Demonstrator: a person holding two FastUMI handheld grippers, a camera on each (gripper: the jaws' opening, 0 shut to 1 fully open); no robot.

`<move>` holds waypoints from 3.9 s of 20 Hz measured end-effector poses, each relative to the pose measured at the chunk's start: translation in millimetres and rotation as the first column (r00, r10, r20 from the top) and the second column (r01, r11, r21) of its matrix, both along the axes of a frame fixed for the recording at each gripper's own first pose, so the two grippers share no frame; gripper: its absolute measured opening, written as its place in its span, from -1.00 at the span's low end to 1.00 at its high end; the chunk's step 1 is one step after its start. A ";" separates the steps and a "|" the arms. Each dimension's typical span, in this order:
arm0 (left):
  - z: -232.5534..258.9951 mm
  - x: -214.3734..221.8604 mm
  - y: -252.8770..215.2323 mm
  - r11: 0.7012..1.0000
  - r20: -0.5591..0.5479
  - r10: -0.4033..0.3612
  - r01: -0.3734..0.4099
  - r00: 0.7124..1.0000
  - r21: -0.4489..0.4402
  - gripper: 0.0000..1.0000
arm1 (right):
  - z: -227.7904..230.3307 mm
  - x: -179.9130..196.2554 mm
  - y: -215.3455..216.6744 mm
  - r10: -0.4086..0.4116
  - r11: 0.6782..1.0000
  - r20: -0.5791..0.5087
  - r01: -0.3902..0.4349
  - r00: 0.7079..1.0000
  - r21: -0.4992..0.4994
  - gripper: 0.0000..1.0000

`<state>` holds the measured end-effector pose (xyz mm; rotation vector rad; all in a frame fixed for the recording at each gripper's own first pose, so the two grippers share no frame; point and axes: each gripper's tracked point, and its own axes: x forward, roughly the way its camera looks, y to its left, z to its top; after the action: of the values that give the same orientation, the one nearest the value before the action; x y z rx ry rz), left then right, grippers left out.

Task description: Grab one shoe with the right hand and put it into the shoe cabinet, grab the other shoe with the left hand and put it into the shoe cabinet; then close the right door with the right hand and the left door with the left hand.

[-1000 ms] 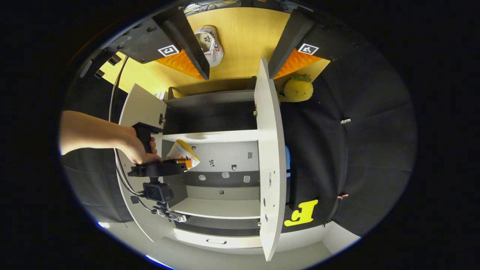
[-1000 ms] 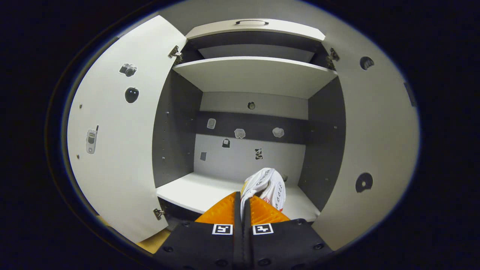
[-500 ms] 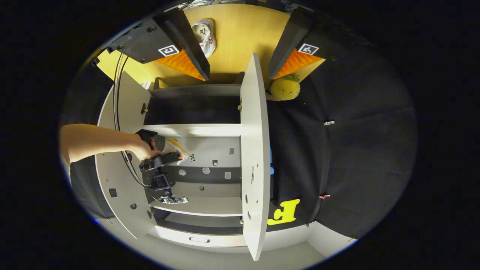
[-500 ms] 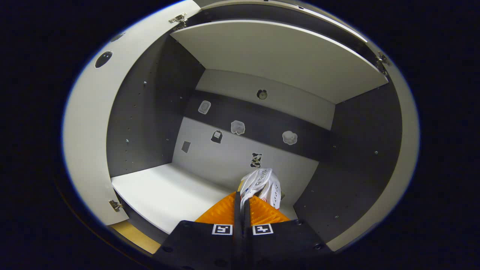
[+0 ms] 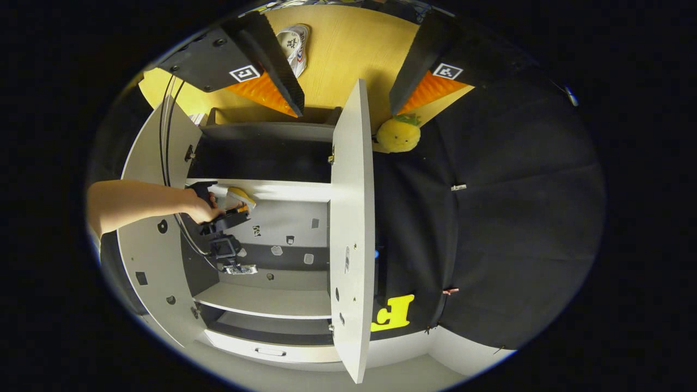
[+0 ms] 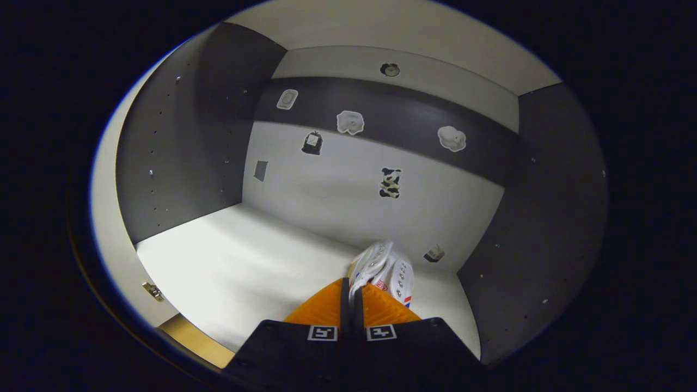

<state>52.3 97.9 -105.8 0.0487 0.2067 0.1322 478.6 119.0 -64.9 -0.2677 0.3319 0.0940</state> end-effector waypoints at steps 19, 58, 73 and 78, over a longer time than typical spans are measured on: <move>-26.2 -11.5 -11.0 0.971 -0.001 -0.229 0.228 0.974 -0.077 0.97 | 70.2 -221.0 45.7 -0.072 0.916 0.086 0.031 0.994 0.401 0.97; -315.3 103.7 -80.8 0.962 -0.548 -0.272 0.230 0.791 -0.146 0.07 | -86.3 -508.0 -83.4 -0.268 0.907 -0.161 0.305 0.950 0.291 0.97; -181.2 111.0 -77.9 0.969 -0.480 -0.238 0.239 0.844 -0.060 -0.90 | -92.5 -501.2 -188.5 -0.323 0.895 -0.110 0.341 0.940 0.288 0.97; -61.3 133.3 -92.3 0.967 -0.389 -0.256 0.233 0.885 -0.107 -0.90 | -75.5 -488.6 -222.9 -0.338 0.889 -0.066 0.342 0.939 0.306 0.97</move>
<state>185.7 5.6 -167.1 0.0436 0.6125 -0.1400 -10.0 -103.9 -140.4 0.1103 0.3653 -0.1988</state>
